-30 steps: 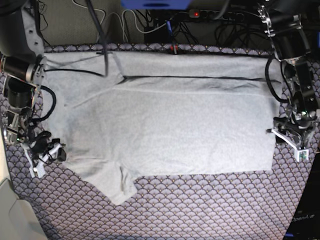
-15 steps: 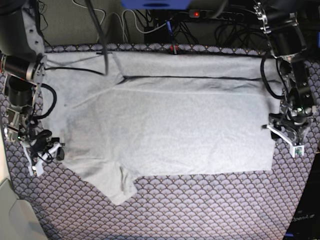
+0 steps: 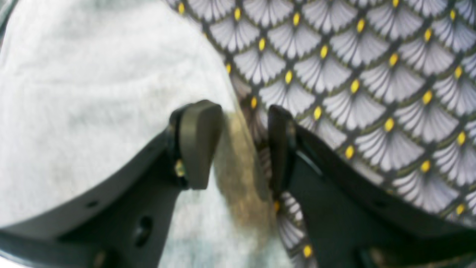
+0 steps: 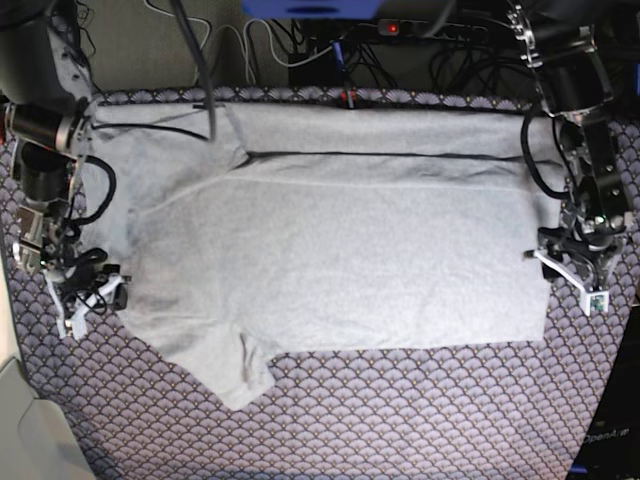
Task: Fold the T-shirt properly
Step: 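Lower both grippers onto the shirt's side edges and grasp them, then lift the grasped edge with both grippers and fold it over the shirt, then release the right gripper and move it to the sleeve flap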
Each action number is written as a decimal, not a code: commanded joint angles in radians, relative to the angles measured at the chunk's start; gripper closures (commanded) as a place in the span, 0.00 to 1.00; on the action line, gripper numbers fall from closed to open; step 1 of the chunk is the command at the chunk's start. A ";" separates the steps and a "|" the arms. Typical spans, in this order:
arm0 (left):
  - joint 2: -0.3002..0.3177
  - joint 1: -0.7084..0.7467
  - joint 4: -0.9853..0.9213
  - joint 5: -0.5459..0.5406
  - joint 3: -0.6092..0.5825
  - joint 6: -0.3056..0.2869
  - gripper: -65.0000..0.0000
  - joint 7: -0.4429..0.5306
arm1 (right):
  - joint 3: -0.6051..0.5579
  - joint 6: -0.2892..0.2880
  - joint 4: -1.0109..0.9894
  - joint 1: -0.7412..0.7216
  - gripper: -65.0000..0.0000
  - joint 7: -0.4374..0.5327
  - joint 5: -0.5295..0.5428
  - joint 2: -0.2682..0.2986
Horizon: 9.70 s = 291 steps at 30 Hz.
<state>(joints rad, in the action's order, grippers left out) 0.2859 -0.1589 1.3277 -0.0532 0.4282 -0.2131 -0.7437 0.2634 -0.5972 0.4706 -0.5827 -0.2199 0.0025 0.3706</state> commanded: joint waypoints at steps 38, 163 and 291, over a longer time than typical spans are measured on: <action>0.019 -0.261 -0.377 0.000 -0.002 0.007 0.48 0.276 | 0.083 -0.004 0.259 0.088 1.00 -0.039 0.018 -0.011; -0.041 0.348 0.292 -0.012 0.064 0.142 0.99 0.048 | 0.469 -0.101 1.045 0.728 1.00 -0.293 0.132 -0.167; -0.067 0.419 0.264 -0.012 0.171 -0.033 0.19 0.048 | -0.224 -0.101 0.575 0.189 0.73 -0.424 0.126 -0.107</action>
<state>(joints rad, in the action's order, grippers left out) 0.2043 0.2657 1.5768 -0.0616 0.5945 -0.2478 -0.7143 0.0353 -0.6991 1.0317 -0.3679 -0.6605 0.1123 0.2543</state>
